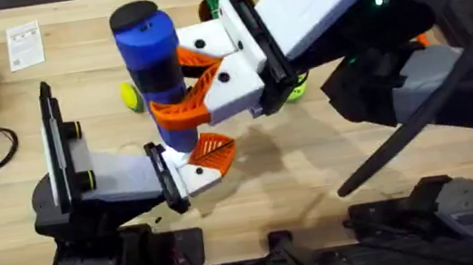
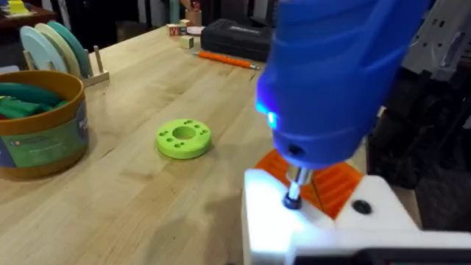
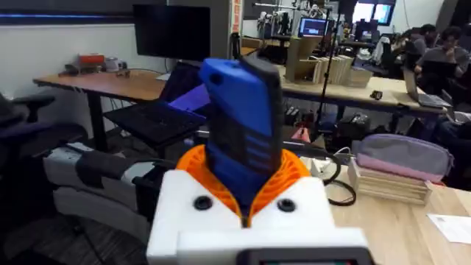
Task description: Pick up the gripper from the table and insert it into the empty holder that is missing its gripper. Then pick up a screw, insert it into the mounting hole, and use the screwdriver to tighten it. Finally, clean up the table by picking up the vegetable and placing it into the bucket.
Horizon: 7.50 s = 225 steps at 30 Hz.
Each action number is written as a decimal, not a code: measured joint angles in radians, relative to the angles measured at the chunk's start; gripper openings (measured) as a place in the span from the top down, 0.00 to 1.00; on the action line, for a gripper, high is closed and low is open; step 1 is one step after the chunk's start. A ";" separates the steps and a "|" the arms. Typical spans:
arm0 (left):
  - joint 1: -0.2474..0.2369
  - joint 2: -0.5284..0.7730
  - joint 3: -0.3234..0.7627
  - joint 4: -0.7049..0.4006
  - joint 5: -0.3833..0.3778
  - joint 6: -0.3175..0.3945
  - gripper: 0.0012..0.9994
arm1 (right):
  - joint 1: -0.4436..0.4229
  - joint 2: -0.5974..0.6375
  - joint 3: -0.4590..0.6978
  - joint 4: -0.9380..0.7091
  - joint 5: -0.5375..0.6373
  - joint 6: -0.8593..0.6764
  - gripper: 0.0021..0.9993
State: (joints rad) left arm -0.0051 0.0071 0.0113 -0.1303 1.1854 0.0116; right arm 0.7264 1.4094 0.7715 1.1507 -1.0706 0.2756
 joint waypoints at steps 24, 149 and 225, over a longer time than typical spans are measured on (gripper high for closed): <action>0.000 0.000 0.000 0.000 0.000 0.000 1.00 | -0.004 0.000 0.008 -0.022 -0.011 0.000 0.98; 0.000 0.000 0.000 0.000 0.000 0.004 0.42 | -0.798 0.256 0.455 -1.877 1.127 -1.358 0.02; 0.135 1.917 1.374 -0.946 -1.164 -0.386 0.01 | -0.765 -0.118 0.455 -1.939 0.994 -0.364 0.01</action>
State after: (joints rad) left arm 0.1299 1.9236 1.3852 -1.0763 0.0214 -0.3748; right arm -0.0383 1.2915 1.2270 -0.7879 -0.0765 -0.0887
